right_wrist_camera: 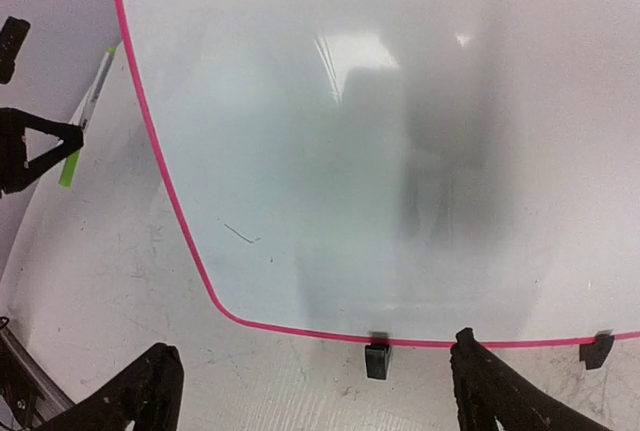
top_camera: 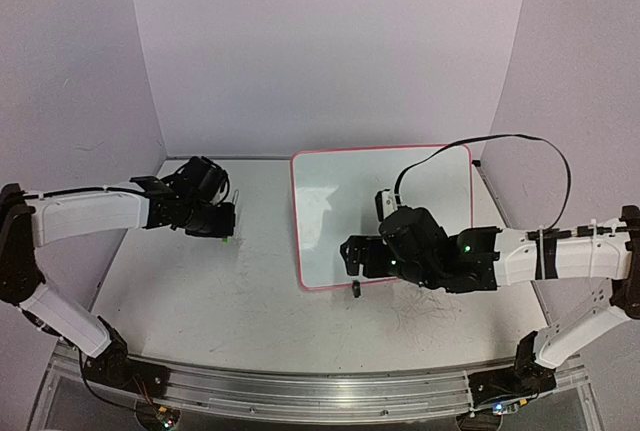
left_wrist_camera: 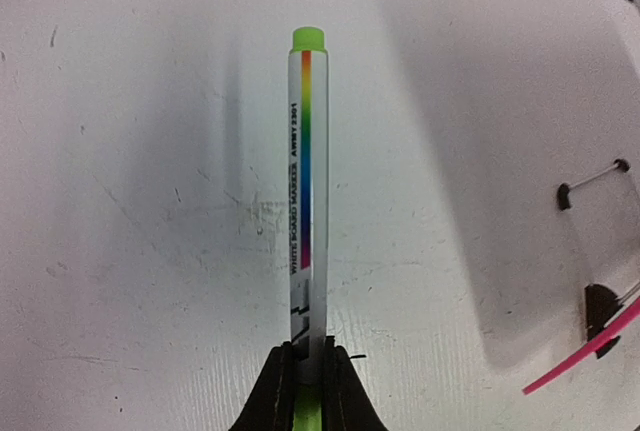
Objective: Write a sentence on the whiteboard
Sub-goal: Pick up the whiteboard marker from the center of the board.
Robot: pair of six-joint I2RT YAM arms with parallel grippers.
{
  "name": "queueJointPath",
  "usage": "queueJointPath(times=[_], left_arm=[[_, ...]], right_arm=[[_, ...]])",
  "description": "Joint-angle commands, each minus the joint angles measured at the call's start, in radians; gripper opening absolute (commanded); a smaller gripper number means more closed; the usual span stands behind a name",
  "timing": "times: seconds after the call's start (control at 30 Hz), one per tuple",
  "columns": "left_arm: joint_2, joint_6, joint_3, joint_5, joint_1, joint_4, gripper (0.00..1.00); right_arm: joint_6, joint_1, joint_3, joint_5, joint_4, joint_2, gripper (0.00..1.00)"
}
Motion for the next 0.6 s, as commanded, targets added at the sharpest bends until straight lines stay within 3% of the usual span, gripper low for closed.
queueJointPath(times=[0.0, 0.27, 0.57], left_arm=[[-0.144, 0.077, 0.084, 0.058, 0.008, -0.007, 0.00], [-0.237, 0.197, 0.160, 0.505, -0.017, 0.087, 0.00], [-0.177, 0.186, 0.188, 0.673, -0.128, 0.203, 0.00]], right_arm=[[-0.083, -0.025, 0.114, -0.023, 0.000, -0.048, 0.98], [-0.116, -0.176, 0.195, -0.426, 0.105, -0.091, 0.98], [-0.044, -0.285, 0.215, -0.804, 0.278, -0.070, 0.98]])
